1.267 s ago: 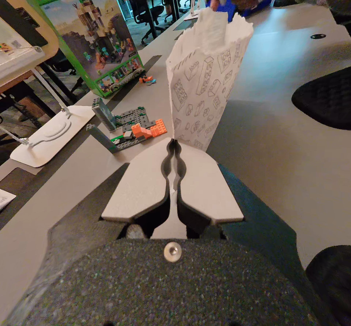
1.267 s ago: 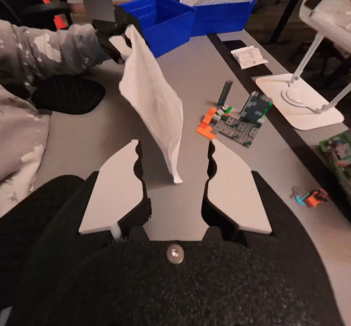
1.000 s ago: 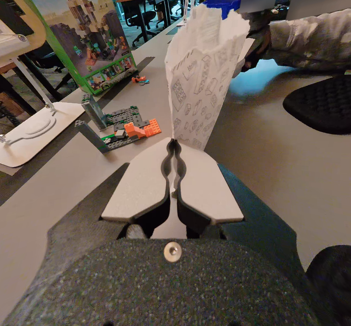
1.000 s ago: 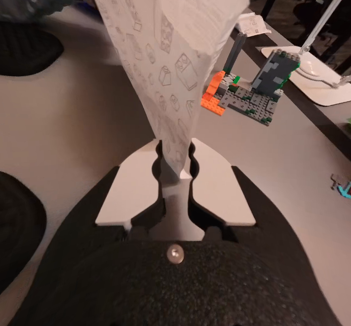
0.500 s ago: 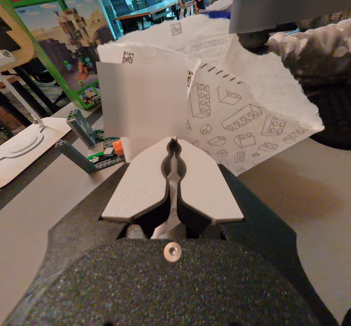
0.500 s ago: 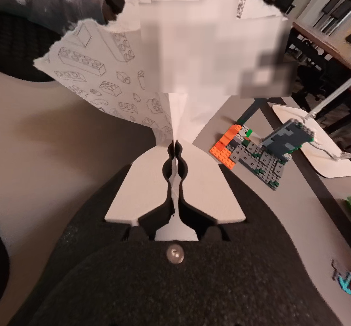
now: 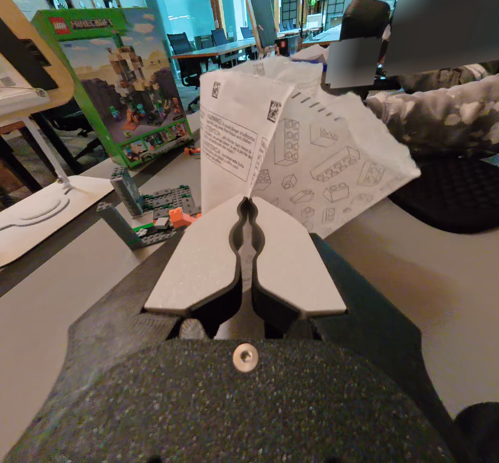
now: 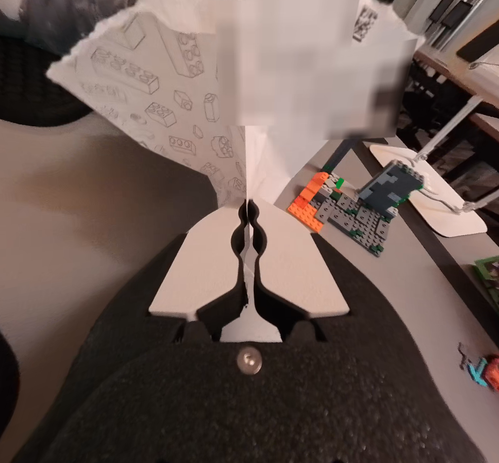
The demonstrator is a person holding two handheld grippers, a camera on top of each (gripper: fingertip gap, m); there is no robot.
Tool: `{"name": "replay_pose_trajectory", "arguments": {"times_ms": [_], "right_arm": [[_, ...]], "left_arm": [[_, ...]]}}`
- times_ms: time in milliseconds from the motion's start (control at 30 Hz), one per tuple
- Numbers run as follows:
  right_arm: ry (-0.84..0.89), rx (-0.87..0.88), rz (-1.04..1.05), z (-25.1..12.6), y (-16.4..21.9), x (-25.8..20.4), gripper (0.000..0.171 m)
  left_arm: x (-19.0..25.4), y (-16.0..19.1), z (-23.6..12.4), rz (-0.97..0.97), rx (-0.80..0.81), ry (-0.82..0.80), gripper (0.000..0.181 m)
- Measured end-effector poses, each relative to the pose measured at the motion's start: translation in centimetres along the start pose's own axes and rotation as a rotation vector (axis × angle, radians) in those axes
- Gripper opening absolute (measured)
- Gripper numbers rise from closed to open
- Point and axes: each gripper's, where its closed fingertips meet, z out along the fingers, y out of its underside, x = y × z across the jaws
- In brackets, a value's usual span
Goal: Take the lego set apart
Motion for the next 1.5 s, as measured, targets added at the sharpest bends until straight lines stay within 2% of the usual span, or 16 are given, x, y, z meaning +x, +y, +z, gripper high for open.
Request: {"name": "replay_pose_trajectory", "arguments": {"times_ms": [133, 233, 367, 533, 633, 700, 800, 900, 1033, 1100, 1133, 1500], "right_arm": [[-0.023, -0.029, 0.026, -1.3, 1.6, -0.7, 0.000], [-0.037, -0.023, 0.060, -1.8, 2.3, -1.2, 0.000], [-0.080, 0.002, 0.104, -2.4, 2.7, -1.5, 0.000], [-0.141, 0.011, 0.124, -2.6, 3.4, -1.8, 0.000], [-0.136, 0.000, 0.123, -2.7, 3.5, -1.6, 0.000], [-0.116, -0.026, 0.139, -2.8, 3.8, -1.3, 0.000], [-0.118, -0.123, 0.163, -3.2, 5.1, -1.3, 0.024], [-0.136, -0.177, 0.154, -3.5, 6.0, -1.8, 0.027], [-0.150, -0.294, 0.130, -2.7, 7.7, -2.0, 0.022], [-0.160, -0.305, 0.118, -2.3, 7.8, -2.2, 0.003], [-0.162, -0.298, 0.115, -2.2, 7.7, -2.2, 0.001], [-0.177, -0.281, 0.124, -1.2, 8.1, -2.3, 0.000]], "left_arm": [[-0.5, 1.4, -1.3, -0.029, -0.020, -0.018, 0.001], [-0.5, 2.5, -2.0, -0.040, -0.064, -0.003, 0.017], [-1.0, 5.9, -2.4, 0.025, -0.282, 0.001, 0.035], [-1.6, 9.4, -1.2, 0.076, -0.438, -0.002, 0.021], [-1.5, 9.6, -0.3, 0.078, -0.429, 0.010, 0.002], [-1.3, 9.7, -0.2, 0.059, -0.431, 0.026, 0.000], [-1.0, 10.1, -0.3, 0.058, -0.444, 0.038, 0.000], [-0.9, 10.3, -0.4, 0.060, -0.446, 0.039, 0.000], [-0.6, 10.3, -0.5, 0.053, -0.444, 0.070, 0.000], [-0.7, 10.5, -0.6, 0.054, -0.459, 0.073, 0.001], [-0.7, 10.7, -0.8, 0.057, -0.471, 0.072, 0.001], [-0.4, 11.0, -0.4, 0.069, -0.485, 0.109, 0.000]]}}
